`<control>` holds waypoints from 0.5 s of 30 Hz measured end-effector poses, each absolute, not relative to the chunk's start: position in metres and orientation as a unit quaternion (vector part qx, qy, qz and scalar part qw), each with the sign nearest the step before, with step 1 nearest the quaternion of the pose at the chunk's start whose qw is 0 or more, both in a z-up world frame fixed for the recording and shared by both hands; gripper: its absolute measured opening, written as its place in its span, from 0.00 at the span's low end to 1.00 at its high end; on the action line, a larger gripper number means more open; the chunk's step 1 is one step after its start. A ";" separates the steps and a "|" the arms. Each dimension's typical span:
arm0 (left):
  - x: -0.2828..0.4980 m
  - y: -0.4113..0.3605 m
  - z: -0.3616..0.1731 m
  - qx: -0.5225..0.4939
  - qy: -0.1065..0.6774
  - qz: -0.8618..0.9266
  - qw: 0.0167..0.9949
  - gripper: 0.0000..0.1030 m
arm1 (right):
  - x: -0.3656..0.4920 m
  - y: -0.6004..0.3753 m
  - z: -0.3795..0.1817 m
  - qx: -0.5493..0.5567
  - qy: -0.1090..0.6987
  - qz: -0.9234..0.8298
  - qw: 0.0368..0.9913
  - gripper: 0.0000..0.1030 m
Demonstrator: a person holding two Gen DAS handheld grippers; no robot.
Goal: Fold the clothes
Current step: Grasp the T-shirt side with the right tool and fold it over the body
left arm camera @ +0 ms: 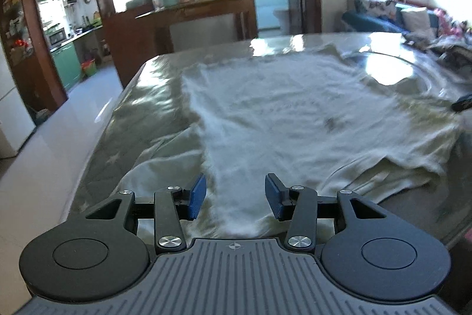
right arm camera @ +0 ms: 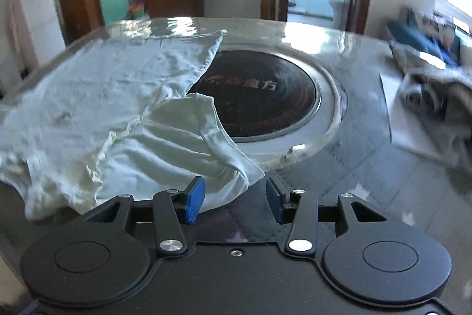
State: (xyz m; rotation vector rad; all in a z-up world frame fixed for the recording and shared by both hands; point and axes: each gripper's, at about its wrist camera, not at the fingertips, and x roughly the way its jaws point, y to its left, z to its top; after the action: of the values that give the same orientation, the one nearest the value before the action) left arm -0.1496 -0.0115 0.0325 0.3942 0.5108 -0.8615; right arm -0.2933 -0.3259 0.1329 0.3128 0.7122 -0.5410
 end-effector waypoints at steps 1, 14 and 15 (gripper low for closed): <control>-0.154 -0.015 0.035 0.187 0.239 -0.419 0.856 0.45 | -0.293 -0.327 0.132 0.159 0.341 -0.261 0.889 0.47; -0.210 -0.099 0.044 0.183 0.211 -0.542 0.793 0.44 | -0.288 -0.332 0.127 0.194 0.316 -0.275 0.887 0.16; -0.216 -0.109 0.044 0.188 0.208 -0.550 0.786 0.43 | -0.290 -0.332 0.127 0.198 0.310 -0.275 0.888 0.15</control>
State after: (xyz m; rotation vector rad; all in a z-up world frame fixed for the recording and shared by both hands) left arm -0.2159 -0.1090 0.0436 0.4055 0.4480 -1.1864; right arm -0.2898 -0.3322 0.1266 0.4117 0.6451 -0.5708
